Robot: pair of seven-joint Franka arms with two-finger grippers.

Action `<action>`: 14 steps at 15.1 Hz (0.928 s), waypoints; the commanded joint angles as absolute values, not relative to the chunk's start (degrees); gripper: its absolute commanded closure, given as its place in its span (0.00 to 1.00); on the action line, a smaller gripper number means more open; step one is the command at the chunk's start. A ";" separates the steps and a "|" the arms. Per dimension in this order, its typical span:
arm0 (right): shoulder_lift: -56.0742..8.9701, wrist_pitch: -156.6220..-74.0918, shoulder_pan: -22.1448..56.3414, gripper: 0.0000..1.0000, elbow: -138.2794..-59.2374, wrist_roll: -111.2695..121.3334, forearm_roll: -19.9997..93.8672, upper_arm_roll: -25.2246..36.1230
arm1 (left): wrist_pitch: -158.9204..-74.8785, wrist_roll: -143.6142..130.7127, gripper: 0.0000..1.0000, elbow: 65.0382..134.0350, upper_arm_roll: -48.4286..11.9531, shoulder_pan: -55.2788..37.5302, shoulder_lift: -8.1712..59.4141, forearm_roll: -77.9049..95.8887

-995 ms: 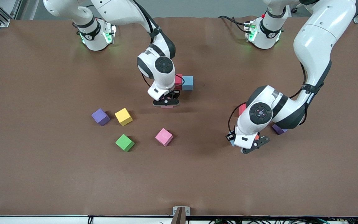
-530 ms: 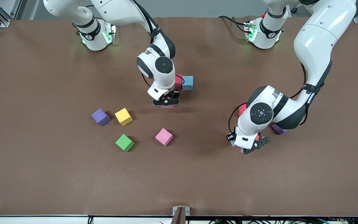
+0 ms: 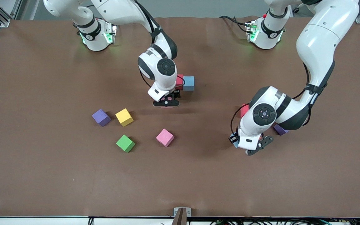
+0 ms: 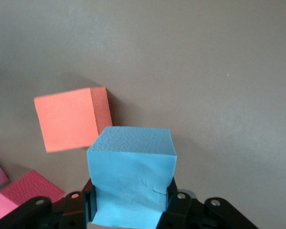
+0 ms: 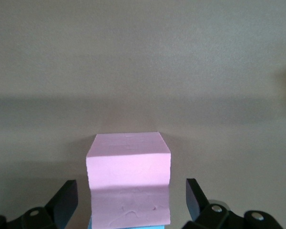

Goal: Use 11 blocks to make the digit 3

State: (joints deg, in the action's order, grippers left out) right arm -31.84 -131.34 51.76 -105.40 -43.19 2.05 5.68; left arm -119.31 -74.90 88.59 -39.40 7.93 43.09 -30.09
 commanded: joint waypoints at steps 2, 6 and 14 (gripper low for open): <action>-30.76 -130.52 51.33 0.00 -105.21 -43.15 2.29 5.54 | -118.92 -88.38 0.57 89.91 -40.43 7.91 41.75 -29.62; -27.52 -128.68 49.49 0.00 -105.47 -43.41 2.29 5.71 | -119.27 -107.44 0.57 91.75 -40.78 5.37 41.75 -30.67; -17.15 -113.58 39.91 0.00 -103.90 -43.24 1.32 6.24 | -122.52 -141.04 0.57 91.93 -40.61 -3.50 42.63 -33.13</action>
